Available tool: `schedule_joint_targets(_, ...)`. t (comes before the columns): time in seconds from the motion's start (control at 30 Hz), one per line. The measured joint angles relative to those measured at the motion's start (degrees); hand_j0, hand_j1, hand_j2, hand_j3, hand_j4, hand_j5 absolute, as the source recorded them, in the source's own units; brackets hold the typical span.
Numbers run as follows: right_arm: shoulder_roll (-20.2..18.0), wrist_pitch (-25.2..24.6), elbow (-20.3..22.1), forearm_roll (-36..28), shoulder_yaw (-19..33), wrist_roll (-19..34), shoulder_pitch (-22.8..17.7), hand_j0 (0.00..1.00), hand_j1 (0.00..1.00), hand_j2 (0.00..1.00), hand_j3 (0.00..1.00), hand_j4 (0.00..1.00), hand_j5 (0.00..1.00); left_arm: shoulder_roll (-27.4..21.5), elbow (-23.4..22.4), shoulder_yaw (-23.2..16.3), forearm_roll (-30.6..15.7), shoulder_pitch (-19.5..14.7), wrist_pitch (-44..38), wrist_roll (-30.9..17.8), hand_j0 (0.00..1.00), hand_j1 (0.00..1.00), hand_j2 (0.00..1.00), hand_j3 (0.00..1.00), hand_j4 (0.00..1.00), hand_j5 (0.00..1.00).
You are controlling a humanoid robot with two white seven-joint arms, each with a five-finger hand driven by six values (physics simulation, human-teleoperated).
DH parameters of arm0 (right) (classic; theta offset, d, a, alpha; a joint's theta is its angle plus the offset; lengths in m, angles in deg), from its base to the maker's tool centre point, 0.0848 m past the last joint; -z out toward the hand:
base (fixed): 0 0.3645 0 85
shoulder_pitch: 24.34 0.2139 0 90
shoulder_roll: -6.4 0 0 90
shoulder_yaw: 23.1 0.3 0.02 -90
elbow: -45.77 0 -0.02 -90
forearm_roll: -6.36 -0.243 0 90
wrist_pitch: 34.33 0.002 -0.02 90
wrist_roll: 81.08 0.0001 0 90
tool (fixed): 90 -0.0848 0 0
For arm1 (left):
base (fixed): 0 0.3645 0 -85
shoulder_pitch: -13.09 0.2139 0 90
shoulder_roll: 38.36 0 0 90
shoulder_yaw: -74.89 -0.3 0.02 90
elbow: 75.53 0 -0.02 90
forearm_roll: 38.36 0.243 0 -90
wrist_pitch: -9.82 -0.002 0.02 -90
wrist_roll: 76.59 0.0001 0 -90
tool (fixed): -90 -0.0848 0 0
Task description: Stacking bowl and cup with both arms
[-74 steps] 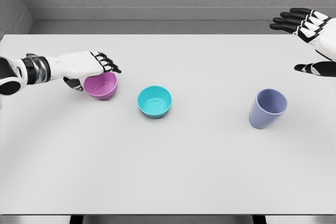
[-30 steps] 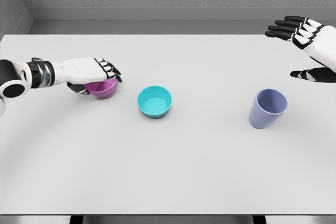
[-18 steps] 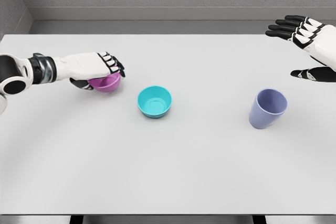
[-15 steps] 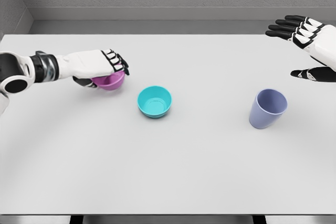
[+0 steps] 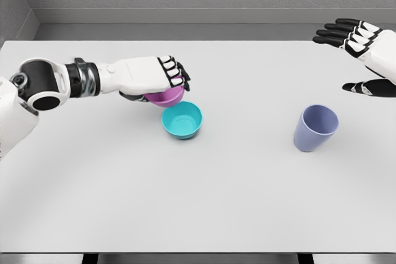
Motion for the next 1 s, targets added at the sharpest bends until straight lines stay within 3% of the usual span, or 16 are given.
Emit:
schedule_joint_targets(0.47,0.0,0.06,0.0,0.04,-0.18,0.01,-0.44,1.0,1.0,1.0,1.0,1.0,1.0,1.29,0.86,-6.04,0.22,-0.18,-0.02,-0.1,0.48,0.48,0.48,0.48,0.48,0.48)
schedule_joint_targets(0.53,0.0,0.05,0.0,0.05,-0.42,0.01,-0.35,1.0,1.0,1.0,1.0,1.0,1.0,1.29,0.83,-6.28,0.19,-0.18,-0.02,-0.12,0.64,0.64,0.64,0.64,0.64,0.64)
schedule_joint_targets(0.6,0.0,0.02,0.0,0.05,-0.58,0.0,-0.35,1.0,1.0,1.0,1.0,1.0,1.0,1.25,0.81,-6.39,0.19,-0.26,-0.02,-0.11,0.89,0.89,0.89,0.89,0.89,0.89)
schedule_joint_targets(0.73,-0.05,-0.02,0.0,0.06,-0.73,0.04,-0.53,1.0,1.0,1.0,1.0,1.0,1.0,1.24,0.79,-6.51,0.2,-0.26,-0.02,-0.08,0.99,0.99,0.99,0.99,0.99,0.99)
schedule_joint_targets(1.0,-0.43,-0.11,-0.02,0.04,-0.59,0.18,-0.62,1.0,1.0,1.0,1.0,1.0,1.0,1.13,0.79,-6.56,0.16,-0.62,-0.02,0.04,1.0,1.0,1.0,1.0,1.0,1.0)
